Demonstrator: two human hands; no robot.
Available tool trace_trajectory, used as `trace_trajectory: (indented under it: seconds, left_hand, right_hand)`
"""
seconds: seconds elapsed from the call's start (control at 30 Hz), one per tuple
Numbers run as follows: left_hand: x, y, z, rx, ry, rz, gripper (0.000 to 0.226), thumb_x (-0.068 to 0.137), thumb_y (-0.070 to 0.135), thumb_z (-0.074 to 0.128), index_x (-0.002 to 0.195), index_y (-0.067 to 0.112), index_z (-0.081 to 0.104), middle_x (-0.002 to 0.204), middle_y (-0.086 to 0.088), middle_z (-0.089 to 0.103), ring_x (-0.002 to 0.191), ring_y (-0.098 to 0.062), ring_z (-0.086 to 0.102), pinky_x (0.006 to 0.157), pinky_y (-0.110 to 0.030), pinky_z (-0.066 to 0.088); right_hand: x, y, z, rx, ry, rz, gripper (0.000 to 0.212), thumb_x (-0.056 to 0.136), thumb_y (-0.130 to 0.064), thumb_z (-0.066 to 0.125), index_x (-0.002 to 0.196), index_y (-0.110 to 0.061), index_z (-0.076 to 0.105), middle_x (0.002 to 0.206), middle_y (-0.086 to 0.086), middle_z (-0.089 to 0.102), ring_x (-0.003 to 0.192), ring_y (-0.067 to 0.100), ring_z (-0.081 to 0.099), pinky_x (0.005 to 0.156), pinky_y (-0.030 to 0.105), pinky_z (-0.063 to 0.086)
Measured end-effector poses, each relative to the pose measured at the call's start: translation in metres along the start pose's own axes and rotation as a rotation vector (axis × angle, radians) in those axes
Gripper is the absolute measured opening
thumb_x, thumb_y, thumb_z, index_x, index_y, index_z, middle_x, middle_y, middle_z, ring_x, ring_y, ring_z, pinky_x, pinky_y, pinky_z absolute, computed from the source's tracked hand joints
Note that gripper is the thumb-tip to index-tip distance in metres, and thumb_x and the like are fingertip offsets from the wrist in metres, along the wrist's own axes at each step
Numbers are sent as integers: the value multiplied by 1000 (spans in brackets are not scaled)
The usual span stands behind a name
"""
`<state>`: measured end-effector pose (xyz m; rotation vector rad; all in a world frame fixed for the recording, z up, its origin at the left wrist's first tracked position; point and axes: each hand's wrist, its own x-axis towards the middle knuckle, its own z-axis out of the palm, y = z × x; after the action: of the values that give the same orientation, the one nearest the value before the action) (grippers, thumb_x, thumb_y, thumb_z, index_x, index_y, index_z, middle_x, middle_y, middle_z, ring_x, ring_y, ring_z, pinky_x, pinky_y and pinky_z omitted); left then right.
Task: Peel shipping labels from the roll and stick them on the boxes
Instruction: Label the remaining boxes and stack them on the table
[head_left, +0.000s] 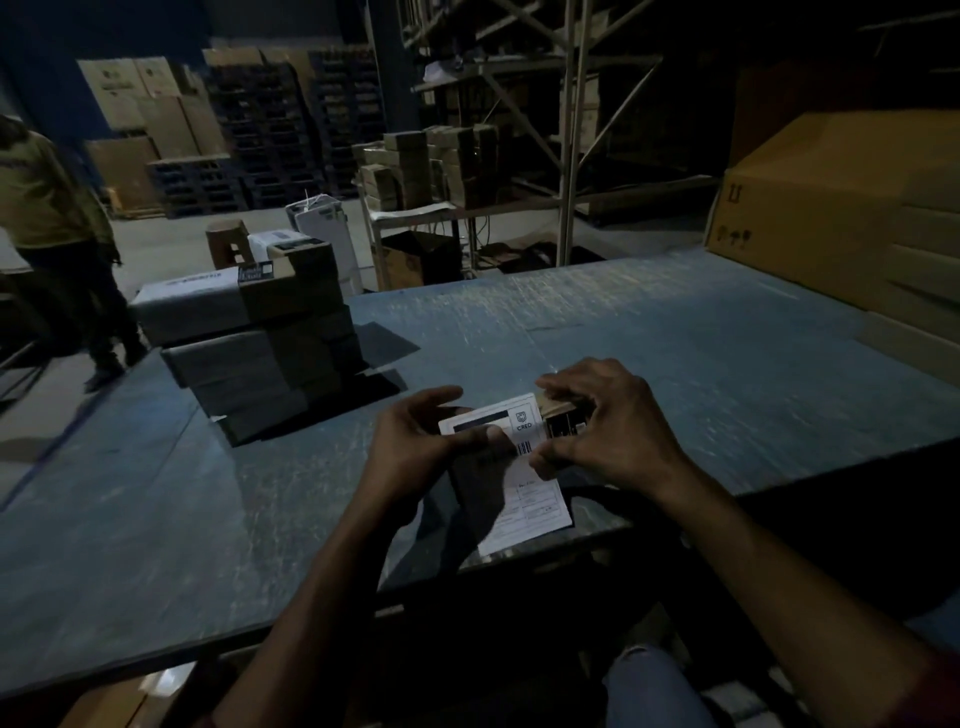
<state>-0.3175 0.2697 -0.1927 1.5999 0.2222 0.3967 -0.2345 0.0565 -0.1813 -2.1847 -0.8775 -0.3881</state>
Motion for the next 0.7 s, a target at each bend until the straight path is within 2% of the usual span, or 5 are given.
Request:
trace_trajectory:
  seconds: [0.13, 0.2, 0.33, 0.57, 0.7]
  left_hand:
    - [-3, -1, 1, -63, 34, 50, 75, 55, 9, 95, 126, 3, 69, 99, -12, 80, 89, -23, 79, 73, -27, 62]
    - [-4, -2, 1, -66, 46, 63, 67, 61, -2, 94, 123, 6, 71, 100, -14, 79, 92, -27, 78, 79, -34, 65]
    - [-4, -1, 0, -48, 32, 108, 66, 63, -4, 94, 123, 11, 72, 107, -12, 78, 99, -24, 77, 86, -38, 65]
    - [-4, 1, 4, -106, 19, 179, 59, 66, -8, 90, 120, 12, 74, 105, -9, 78, 102, -22, 76, 83, -37, 64]
    - [3, -11, 9, -150, 75, 131, 43, 85, -12, 74, 119, 14, 73, 106, -11, 76, 98, -25, 74, 76, -28, 60]
  right_hand:
    - [2, 3, -2, -1, -86, 21, 82, 54, -60, 94, 127, -30, 73, 115, -8, 60, 114, 13, 49, 89, 14, 40]
    - [7, 3, -6, 43, -153, 82, 85, 52, -81, 78, 126, -39, 71, 121, -11, 56, 121, 10, 45, 99, 19, 39]
    - [19, 3, -9, 215, -259, 212, 82, 57, -89, 75, 124, -41, 70, 133, -16, 61, 122, 3, 56, 104, 32, 47]
    - [15, 3, 0, 430, -214, 266, 37, 74, -42, 92, 106, -27, 80, 109, -10, 77, 100, 6, 71, 92, 31, 56]
    - [17, 5, 4, 448, -117, 267, 33, 71, -30, 95, 99, -29, 80, 101, -6, 77, 93, 11, 72, 83, 28, 56]
